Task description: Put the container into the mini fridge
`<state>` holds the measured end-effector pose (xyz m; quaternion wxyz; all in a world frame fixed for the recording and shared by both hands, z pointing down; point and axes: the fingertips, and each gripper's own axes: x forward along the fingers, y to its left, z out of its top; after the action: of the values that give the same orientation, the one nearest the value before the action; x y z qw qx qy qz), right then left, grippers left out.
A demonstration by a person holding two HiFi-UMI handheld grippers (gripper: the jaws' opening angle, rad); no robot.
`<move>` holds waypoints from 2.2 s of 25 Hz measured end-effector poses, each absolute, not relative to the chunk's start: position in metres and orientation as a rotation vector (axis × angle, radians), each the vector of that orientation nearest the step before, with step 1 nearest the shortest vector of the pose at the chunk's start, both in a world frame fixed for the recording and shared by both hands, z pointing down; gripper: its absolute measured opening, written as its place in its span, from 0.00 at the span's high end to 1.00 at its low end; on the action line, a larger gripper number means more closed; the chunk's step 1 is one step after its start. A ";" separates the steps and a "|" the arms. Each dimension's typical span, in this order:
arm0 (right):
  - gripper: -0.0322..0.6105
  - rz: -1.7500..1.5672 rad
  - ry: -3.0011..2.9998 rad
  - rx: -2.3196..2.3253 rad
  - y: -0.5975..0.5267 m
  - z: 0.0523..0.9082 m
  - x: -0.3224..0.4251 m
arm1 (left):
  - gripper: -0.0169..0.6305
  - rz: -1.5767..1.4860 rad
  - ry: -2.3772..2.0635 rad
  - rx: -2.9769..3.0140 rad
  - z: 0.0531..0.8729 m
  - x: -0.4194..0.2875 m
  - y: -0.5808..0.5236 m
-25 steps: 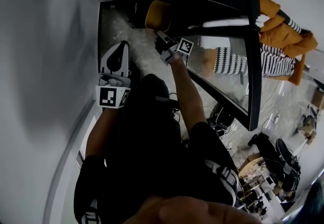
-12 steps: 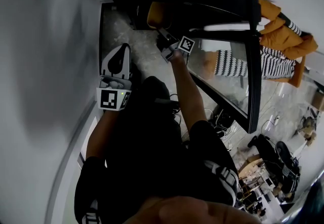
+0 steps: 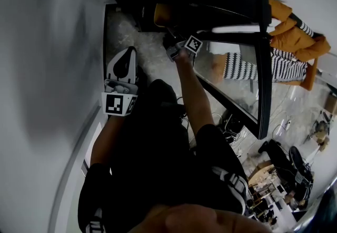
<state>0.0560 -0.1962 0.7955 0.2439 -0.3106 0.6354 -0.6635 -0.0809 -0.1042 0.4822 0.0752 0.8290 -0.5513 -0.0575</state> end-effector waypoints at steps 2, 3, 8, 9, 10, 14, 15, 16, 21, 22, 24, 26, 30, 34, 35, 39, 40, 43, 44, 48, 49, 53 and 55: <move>0.61 -1.808 1.718 -0.866 -0.199 0.795 0.056 | 0.97 -0.172 -1.649 2.482 0.480 -0.080 -0.105; 0.61 -1.807 1.708 -0.875 -0.200 0.794 0.055 | 0.97 -0.172 -1.647 2.480 0.479 -0.081 -0.105; 0.61 -1.778 1.599 -0.942 -0.206 0.795 0.060 | 0.97 -0.163 -1.630 2.474 0.478 -0.085 -0.107; 0.61 -1.769 1.578 -0.964 -0.207 0.796 0.065 | 0.97 -0.160 -1.627 2.469 0.478 -0.085 -0.107; 0.61 -1.762 1.557 -0.986 -0.207 0.797 0.069 | 0.97 -0.157 -1.624 2.466 0.478 -0.085 -0.107; 0.61 -1.731 1.468 -1.066 -0.212 0.799 0.078 | 0.97 -0.141 -1.598 2.464 0.476 -0.084 -0.107; 0.61 -1.724 1.448 -1.081 -0.212 0.799 0.079 | 0.97 -0.135 -1.587 2.465 0.476 -0.083 -0.106; 0.61 -1.715 1.431 -1.095 -0.212 0.800 0.080 | 0.97 -0.128 -1.576 2.467 0.476 -0.082 -0.106; 0.62 -1.640 1.398 -1.135 -0.215 0.807 0.085 | 0.97 -0.111 -1.528 2.491 0.474 -0.074 -0.103; 0.62 -1.634 1.394 -1.145 -0.214 0.809 0.085 | 0.97 -0.115 -1.521 2.497 0.475 -0.072 -0.101; 0.64 -1.630 1.387 -1.165 -0.209 0.814 0.085 | 0.97 -0.121 -1.511 2.504 0.477 -0.069 -0.098; 0.65 -1.630 1.375 -1.173 -0.206 0.817 0.086 | 0.97 -0.131 -1.510 2.502 0.477 -0.068 -0.097; 0.64 -1.605 1.347 -1.173 -0.209 0.816 0.089 | 0.97 -0.129 -1.504 2.496 0.479 -0.069 -0.094; 0.60 -1.588 1.324 -1.193 -0.208 0.813 0.094 | 0.97 -0.117 -1.473 2.506 0.477 -0.068 -0.091; 0.58 -1.592 1.314 -1.203 -0.207 0.814 0.094 | 0.97 -0.119 -1.469 2.507 0.476 -0.069 -0.090; 0.53 -1.594 1.287 -1.223 -0.203 0.817 0.097 | 0.97 -0.114 -1.468 2.504 0.475 -0.073 -0.091; 0.53 -1.595 1.282 -1.228 -0.202 0.817 0.098 | 0.97 -0.113 -1.469 2.499 0.475 -0.074 -0.091; 0.52 -1.582 1.309 -1.280 -0.196 0.812 0.101 | 0.97 -0.104 -1.463 2.482 0.474 -0.072 -0.094; 0.52 -1.576 1.328 -1.300 -0.194 0.809 0.100 | 0.97 -0.103 -1.459 2.476 0.474 -0.072 -0.095; 0.52 -1.594 1.335 -1.301 -0.189 0.801 0.088 | 0.97 -0.099 -1.446 2.465 0.468 -0.072 -0.100; 0.52 -1.600 1.322 -1.301 -0.189 0.801 0.087 | 0.97 -0.096 -1.441 2.466 0.466 -0.071 -0.102; 0.60 -1.601 1.282 -1.317 -0.194 0.802 0.086 | 0.97 -0.085 -1.419 2.472 0.462 -0.071 -0.108; 0.61 -1.598 1.260 -1.327 -0.196 0.800 0.086 | 0.97 -0.084 -1.412 2.469 0.458 -0.074 -0.110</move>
<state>0.0859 -0.1957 0.8003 0.3487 -0.5118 0.4863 -0.6164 -0.0743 -0.1102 0.4582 0.1473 0.8582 -0.4909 -0.0293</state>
